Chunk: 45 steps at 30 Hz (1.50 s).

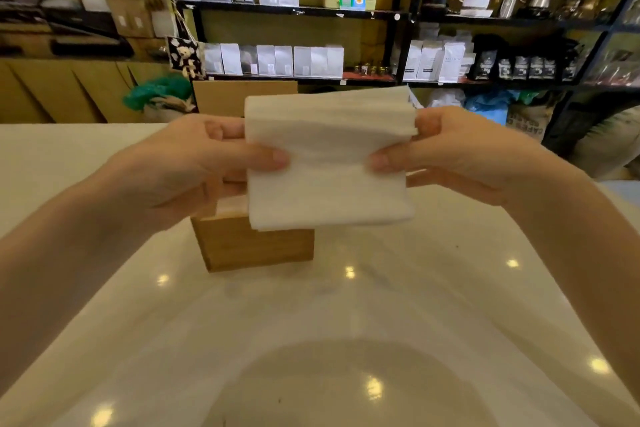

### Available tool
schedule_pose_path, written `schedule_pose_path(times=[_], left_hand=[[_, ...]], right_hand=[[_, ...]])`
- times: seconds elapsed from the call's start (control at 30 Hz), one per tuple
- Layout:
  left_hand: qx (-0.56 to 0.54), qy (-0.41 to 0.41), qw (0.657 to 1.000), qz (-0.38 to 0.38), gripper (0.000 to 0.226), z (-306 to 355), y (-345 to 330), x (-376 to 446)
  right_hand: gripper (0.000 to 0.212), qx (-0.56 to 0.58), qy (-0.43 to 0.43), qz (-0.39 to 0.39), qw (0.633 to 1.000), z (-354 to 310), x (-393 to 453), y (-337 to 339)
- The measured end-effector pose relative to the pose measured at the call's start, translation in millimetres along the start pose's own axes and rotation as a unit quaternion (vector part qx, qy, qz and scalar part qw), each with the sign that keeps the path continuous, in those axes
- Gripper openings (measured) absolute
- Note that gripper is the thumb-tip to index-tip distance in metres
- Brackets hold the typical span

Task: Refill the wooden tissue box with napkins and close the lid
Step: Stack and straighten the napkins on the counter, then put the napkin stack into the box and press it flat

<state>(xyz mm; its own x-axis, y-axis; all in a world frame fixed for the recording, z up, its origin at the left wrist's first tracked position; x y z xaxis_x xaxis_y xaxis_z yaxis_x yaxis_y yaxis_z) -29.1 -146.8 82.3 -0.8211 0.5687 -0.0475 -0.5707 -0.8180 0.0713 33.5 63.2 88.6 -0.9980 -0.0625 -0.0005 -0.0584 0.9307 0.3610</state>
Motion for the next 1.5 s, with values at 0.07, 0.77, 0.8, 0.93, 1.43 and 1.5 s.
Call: schedule_pose_path(times=[0.07,0.77,0.8,0.93,1.43,1.5], left_hand=[[-0.041,0.03,0.999,0.02,0.045,-2,14,1],[0.113,0.126,0.977,0.127,0.04,-34,79,33],[0.107,0.128,0.977,0.13,0.025,-36,79,35],[0.123,0.123,0.976,0.133,0.008,-43,85,43],[0.409,0.054,0.906,0.094,0.015,-42,81,63],[0.452,0.048,0.888,0.068,0.014,-46,77,64]], right_hand=[[0.038,0.042,-0.012,-0.019,0.999,-5,15,-3],[0.041,-0.015,-0.127,0.033,0.991,29,90,-52],[0.03,-0.021,-0.129,0.027,0.991,30,90,-53],[0.007,-0.063,-0.104,0.043,0.992,30,95,-53],[0.022,-0.401,0.013,0.072,0.913,28,107,-71],[0.023,-0.425,0.024,0.073,0.902,31,107,-74]])
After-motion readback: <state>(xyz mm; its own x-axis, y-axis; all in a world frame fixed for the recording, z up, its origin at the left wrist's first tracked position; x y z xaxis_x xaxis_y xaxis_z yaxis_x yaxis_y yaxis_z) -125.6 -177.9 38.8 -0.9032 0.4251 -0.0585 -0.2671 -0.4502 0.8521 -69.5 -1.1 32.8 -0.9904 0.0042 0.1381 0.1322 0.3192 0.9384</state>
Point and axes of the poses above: each hand's wrist, its own x-axis towards the middle knuckle, its own y-axis out of the back of the hand, z = x × y, the point moved 2 cm from there along x, towards the middle knuckle, and after that the axes turned 1 degree about -x, right-handed, at the moved point
